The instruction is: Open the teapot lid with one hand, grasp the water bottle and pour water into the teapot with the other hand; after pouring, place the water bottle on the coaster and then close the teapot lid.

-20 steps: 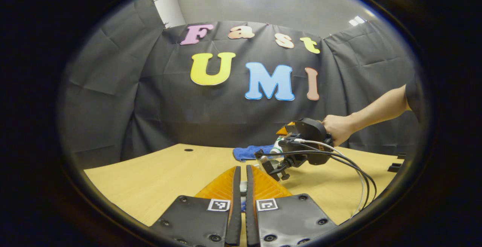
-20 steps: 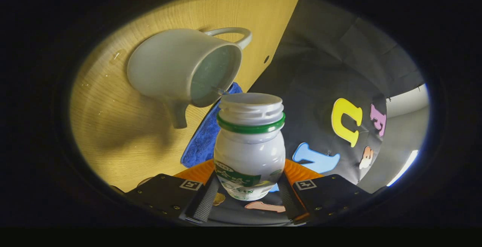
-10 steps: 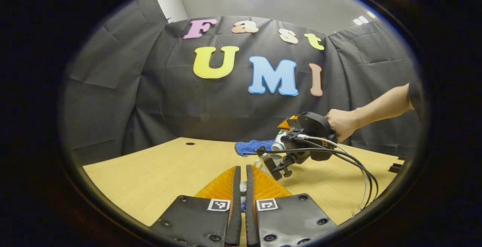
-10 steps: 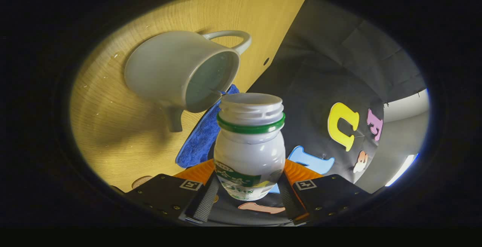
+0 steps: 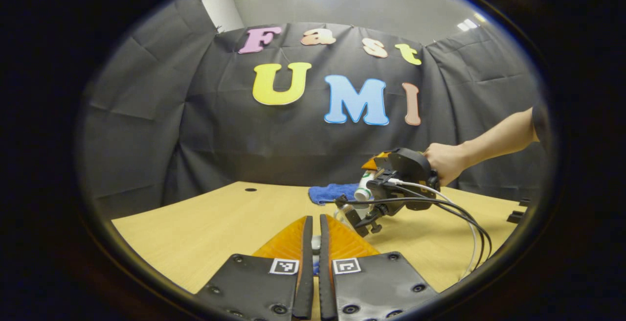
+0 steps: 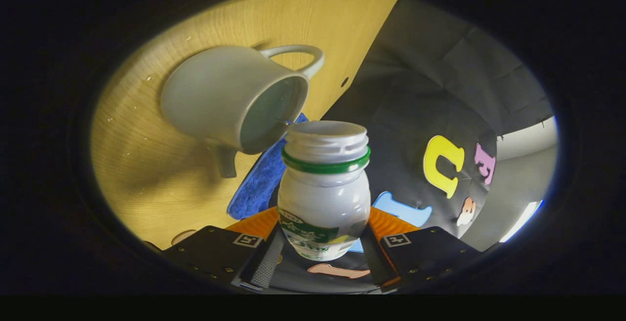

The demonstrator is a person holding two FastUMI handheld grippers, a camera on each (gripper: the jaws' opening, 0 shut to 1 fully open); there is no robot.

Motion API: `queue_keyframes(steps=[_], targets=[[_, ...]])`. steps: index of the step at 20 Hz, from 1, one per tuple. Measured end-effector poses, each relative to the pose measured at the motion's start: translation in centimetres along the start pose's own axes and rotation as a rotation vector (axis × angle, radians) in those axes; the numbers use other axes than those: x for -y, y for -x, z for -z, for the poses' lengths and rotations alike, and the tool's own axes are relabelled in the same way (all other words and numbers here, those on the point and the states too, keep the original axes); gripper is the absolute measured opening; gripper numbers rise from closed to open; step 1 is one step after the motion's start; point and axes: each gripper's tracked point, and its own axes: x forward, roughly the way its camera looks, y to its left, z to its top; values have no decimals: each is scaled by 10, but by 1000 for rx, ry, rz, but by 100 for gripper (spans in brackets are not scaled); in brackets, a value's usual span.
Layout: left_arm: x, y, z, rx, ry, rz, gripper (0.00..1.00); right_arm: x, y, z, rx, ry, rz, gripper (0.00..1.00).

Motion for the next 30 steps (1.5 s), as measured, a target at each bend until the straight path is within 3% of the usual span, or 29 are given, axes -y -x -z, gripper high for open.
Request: queue_keyframes(steps=[1,2,3,8,14,15,20,21,22,25,30], targets=[[0,0,0,1,-2,-2,15,-1,-1,0,2,-10,-1,75],[1,0,0,1,-3,-1,11,-1,0,-1,4,-14,-1,74],[0,1,0,1,-3,-1,15,-1,0,-1,3,-14,-1,75],[-1,-1,2,-5,5,1,15,-7,-1,-1,8,-49,-14,74],[-11,0,-3,9,51,-8,11,-23,5,0,13,-343,-69,71],[-11,0,-2,4,53,-9,15,-27,5,-1,16,-370,-80,71],[-11,-1,-4,5,44,-7,11,-23,10,2,35,-490,-40,71],[-10,-4,-3,3,50,-2,15,-14,12,5,41,-527,-16,56],[-10,-6,-5,3,60,5,15,-8,16,8,45,-573,3,71],[-5,-16,-17,11,79,31,11,9,32,25,40,-752,52,71],[19,-53,-35,21,78,115,15,19,61,68,-10,-1034,114,71]])
